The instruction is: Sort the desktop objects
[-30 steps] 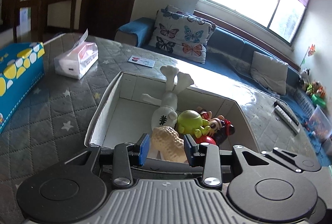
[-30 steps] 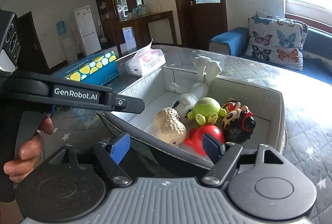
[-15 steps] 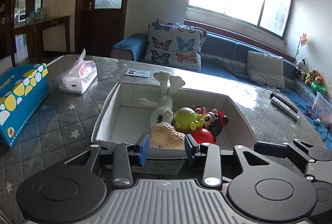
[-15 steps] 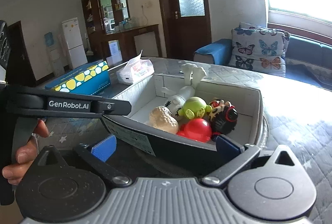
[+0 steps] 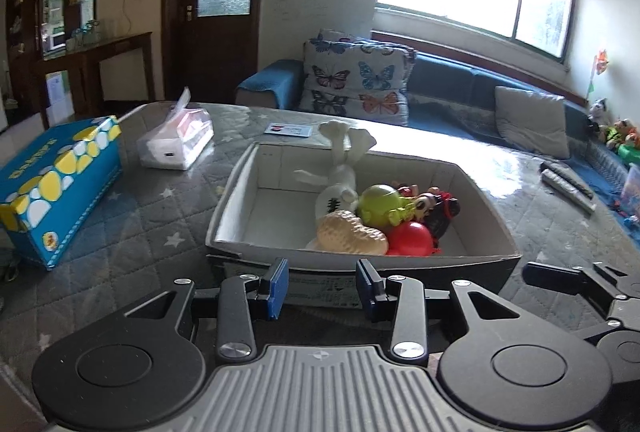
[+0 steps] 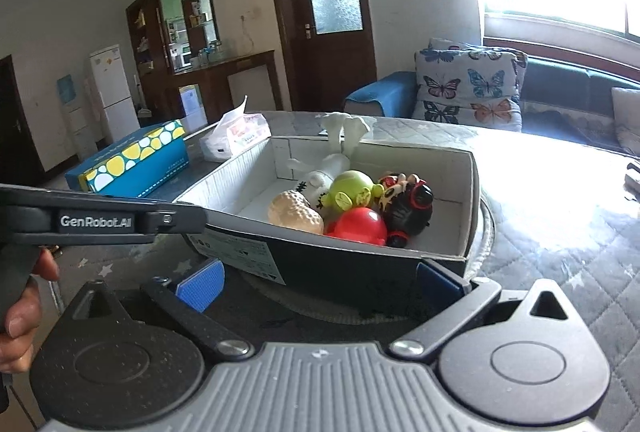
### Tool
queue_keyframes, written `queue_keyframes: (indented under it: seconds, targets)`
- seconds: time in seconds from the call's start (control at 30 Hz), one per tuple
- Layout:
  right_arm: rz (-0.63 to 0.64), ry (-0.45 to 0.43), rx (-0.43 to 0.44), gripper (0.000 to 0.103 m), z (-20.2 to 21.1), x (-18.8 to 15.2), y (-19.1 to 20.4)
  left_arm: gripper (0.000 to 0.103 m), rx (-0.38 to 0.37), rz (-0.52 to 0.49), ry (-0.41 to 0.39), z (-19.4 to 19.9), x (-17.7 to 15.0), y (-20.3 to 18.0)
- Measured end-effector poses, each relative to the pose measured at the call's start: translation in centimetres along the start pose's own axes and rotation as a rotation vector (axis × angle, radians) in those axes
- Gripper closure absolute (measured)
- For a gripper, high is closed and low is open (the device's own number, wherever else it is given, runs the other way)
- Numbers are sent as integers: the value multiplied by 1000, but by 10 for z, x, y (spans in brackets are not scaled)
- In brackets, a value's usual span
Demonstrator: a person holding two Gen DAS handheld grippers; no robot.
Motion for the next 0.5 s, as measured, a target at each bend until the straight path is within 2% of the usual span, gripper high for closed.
queue_keyframes:
  seconds: [0.37, 0.5]
  targets:
    - [-28, 36, -16, 0, -6, -13, 3, 63, 69, -37, 51, -3, -17, 8]
    - [-44, 50, -11, 0, -10, -17, 5, 63, 70, -45, 58, -4, -23, 9]
Point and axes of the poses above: each gripper's, at about its wrist camera, not at the fingertips, and z roughly against the way its jaws point, y to its left, x to its top, the point moved 4 cm from there along -z, roughly the way its jaws point, and after that the axes turned 4 degrees about -y, right-handed, at the moved point
